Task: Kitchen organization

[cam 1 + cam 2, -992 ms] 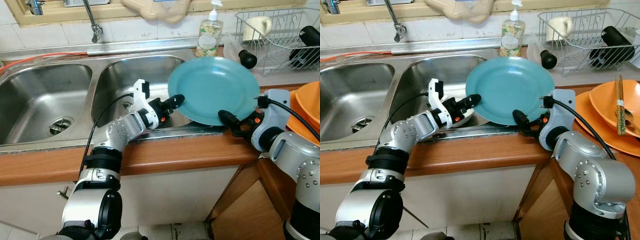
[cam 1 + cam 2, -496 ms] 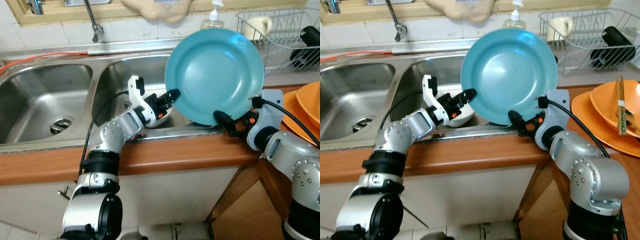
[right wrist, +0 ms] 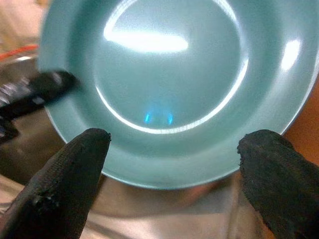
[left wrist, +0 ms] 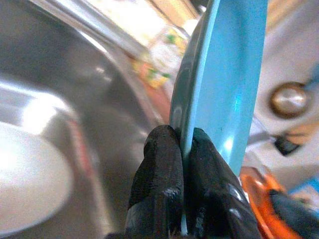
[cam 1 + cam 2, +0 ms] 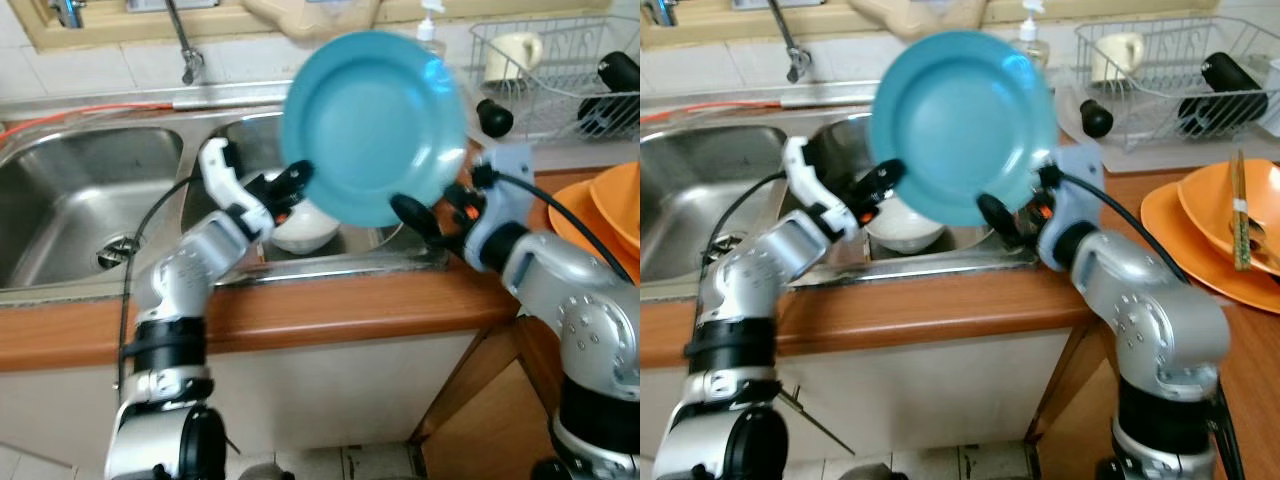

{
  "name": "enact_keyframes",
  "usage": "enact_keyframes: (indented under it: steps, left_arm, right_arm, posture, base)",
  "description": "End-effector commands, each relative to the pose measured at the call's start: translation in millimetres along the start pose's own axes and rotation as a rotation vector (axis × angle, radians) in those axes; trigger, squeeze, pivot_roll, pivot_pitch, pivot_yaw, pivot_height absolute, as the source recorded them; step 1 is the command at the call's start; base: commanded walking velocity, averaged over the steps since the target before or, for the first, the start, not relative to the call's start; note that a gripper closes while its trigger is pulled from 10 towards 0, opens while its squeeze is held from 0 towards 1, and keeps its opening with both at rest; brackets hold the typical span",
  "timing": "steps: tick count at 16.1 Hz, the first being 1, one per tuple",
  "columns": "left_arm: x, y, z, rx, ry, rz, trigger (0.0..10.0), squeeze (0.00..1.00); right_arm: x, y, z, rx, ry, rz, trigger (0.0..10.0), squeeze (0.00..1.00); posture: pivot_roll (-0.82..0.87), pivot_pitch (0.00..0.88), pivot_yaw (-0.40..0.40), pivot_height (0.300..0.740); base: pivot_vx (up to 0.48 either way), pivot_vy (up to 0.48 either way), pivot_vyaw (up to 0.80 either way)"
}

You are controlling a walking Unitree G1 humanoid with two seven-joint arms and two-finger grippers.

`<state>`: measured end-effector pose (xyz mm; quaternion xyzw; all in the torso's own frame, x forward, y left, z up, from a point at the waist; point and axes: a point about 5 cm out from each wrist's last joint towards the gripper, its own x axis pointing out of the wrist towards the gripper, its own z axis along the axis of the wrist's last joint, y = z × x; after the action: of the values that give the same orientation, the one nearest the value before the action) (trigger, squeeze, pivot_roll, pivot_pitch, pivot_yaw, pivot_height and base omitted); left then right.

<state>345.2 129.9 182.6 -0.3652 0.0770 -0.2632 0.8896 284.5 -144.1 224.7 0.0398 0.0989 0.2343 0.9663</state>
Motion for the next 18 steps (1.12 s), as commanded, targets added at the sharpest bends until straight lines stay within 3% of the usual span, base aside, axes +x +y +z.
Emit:
enact_keyframes:
  steps: [1,4,7,10,15,16,17,18]
  left_arm:
    - [-7.2,-0.8,18.0,0.054,-0.071,0.030,0.0,0.00]
    - [-25.8,14.9,36.1,0.077,-0.142,0.174,0.0,0.00]
    - [-30.4,26.0,41.4,0.064,-0.139,0.272,0.0,0.00]
    - [-22.7,35.1,37.4,0.058,-0.078,0.355,0.0,0.00]
    - [3.5,44.5,17.6,0.045,0.113,0.445,0.4,0.00]
    - [4.9,44.9,16.9,0.044,0.121,0.448,1.4,0.00]
    - [7.3,45.9,16.2,0.045,0.133,0.458,1.7,0.00]
    - [11.8,48.2,15.1,0.059,0.154,0.486,7.5,0.00]
  right_arm:
    - [3.7,5.6,4.4,-0.013,-0.020,0.042,10.0,0.00]
    - [11.0,14.0,8.3,-0.041,-0.031,0.100,10.0,0.00]
    - [14.1,17.8,4.6,-0.090,0.001,0.122,10.0,0.00]
    - [15.7,19.4,0.5,-0.129,0.035,0.138,10.0,0.00]
    - [13.3,21.2,-4.1,-0.178,0.061,0.156,10.0,0.00]
    - [13.3,21.2,-4.3,-0.179,0.062,0.156,10.0,0.00]
    - [13.3,21.2,-4.6,-0.180,0.062,0.157,10.0,0.00]
    - [13.4,21.0,-5.2,-0.180,0.064,0.156,10.0,0.00]
  posture:
    - [-0.03,0.000,0.060,0.740]
    - [-0.01,0.000,0.051,0.740]
    - [-0.01,0.000,0.046,0.740]
    - [-0.01,0.000,0.047,0.740]
    - [-0.02,0.000,0.062,0.740]
    - [-0.03,0.000,0.063,0.740]
    - [-0.03,0.000,0.064,0.740]
    - [-0.03,0.000,0.066,0.740]
  base:
    - [0.000,0.000,0.00]
    - [0.000,0.000,0.00]
    - [0.000,0.000,0.00]
    - [0.000,0.000,0.00]
    - [0.000,0.000,0.00]
    - [0.000,0.000,0.00]
    - [0.000,0.000,0.00]
    - [0.000,0.000,0.00]
